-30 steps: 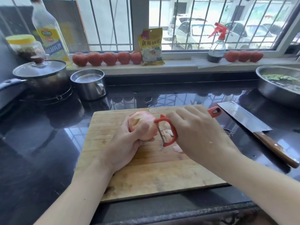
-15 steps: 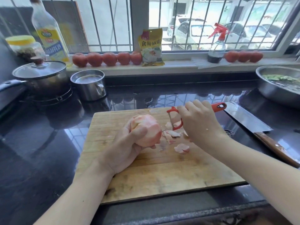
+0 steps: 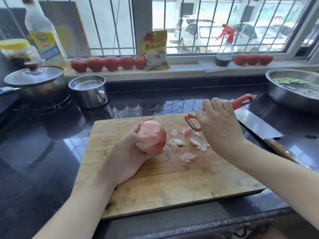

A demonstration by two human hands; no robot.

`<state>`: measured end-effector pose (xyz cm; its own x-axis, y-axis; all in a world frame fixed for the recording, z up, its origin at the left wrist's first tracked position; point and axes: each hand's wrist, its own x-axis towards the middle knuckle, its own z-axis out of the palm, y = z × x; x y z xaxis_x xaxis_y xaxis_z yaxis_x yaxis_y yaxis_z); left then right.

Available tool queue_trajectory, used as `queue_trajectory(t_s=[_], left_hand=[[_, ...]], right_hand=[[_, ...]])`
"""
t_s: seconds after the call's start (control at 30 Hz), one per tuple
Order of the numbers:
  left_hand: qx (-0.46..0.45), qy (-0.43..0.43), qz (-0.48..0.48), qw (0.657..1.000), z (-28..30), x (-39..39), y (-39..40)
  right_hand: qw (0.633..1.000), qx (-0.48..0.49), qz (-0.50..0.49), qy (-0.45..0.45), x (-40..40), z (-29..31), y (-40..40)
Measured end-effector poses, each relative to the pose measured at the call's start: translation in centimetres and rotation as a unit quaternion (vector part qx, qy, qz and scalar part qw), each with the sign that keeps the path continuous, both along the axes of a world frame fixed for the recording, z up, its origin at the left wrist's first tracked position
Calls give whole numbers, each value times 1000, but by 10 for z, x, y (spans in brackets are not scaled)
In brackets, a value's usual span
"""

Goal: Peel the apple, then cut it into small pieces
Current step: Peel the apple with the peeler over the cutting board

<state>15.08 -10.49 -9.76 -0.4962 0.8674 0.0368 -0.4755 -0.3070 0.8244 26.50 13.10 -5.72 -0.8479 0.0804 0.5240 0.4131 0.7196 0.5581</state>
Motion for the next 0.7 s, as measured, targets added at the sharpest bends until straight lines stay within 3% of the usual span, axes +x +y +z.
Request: queue_trajectory(t_s=[0.2, 0.33, 0.43, 0.53, 0.7], left_hand=[[-23, 25, 7, 999, -1, 2, 1], [-40, 42, 28, 998, 1, 5, 1], [-50, 71, 30, 996, 1, 7, 2], [-46, 92, 18, 995, 2, 8, 1], [-41, 87, 13, 995, 2, 7, 0]], right_hand=[[998, -59, -6, -10, 7, -4, -1], [966, -202, 145, 72, 9, 4, -20], [964, -155, 212, 36, 12, 14, -46], [973, -113, 199, -4, 10, 17, -65], [980, -87, 179, 10, -3, 2, -56]])
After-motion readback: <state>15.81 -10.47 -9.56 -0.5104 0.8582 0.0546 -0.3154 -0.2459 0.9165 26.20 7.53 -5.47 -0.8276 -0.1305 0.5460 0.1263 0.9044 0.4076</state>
